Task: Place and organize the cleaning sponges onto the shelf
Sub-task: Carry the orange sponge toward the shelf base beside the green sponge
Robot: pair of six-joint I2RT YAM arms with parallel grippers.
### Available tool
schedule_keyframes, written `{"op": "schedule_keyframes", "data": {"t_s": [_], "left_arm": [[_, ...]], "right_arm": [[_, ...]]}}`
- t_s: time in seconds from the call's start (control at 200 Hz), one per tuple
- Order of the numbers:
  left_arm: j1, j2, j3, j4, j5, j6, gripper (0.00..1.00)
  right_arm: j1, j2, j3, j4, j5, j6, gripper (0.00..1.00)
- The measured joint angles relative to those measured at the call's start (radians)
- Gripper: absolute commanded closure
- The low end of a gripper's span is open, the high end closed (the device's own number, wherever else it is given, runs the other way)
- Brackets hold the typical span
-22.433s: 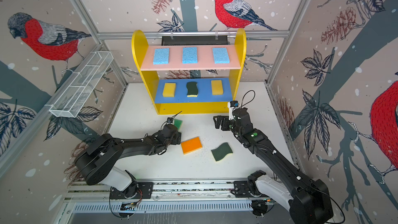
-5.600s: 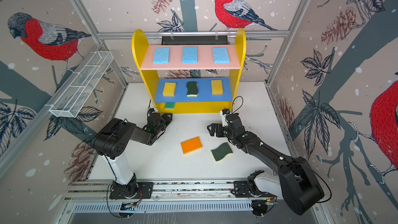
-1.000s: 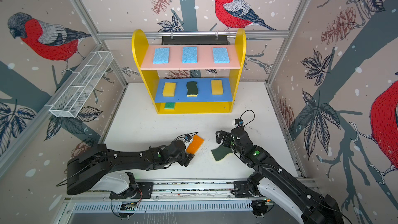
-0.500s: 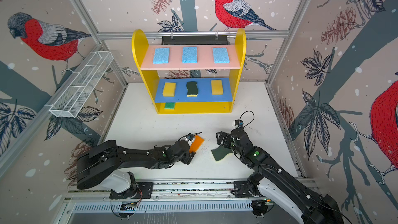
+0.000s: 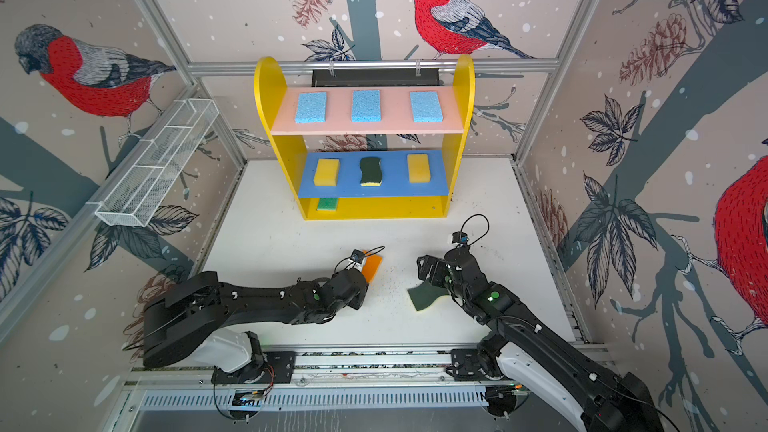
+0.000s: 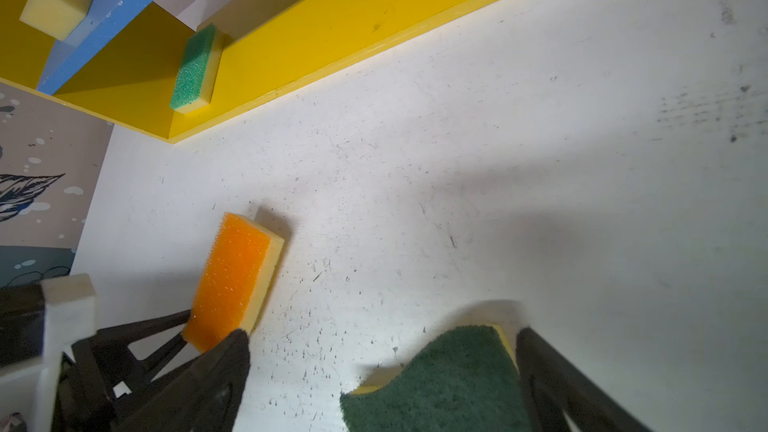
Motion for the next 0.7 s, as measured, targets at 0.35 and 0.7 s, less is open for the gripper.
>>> {"op": "schedule_keyframes", "data": {"t_s": [0.35,0.7], "left_arm": [[0.097,0.058,0.092,0.015,-0.030,-0.100,0.44],[0.154,0.191,0.214,0.073,-0.053,-0.102,0.44]], "right_arm": [[0.002,0.031,-0.008,0.047,0.002,-0.054,0.01],[0.006,0.044,0.003,0.078,0.002,-0.111,0.01]]}}
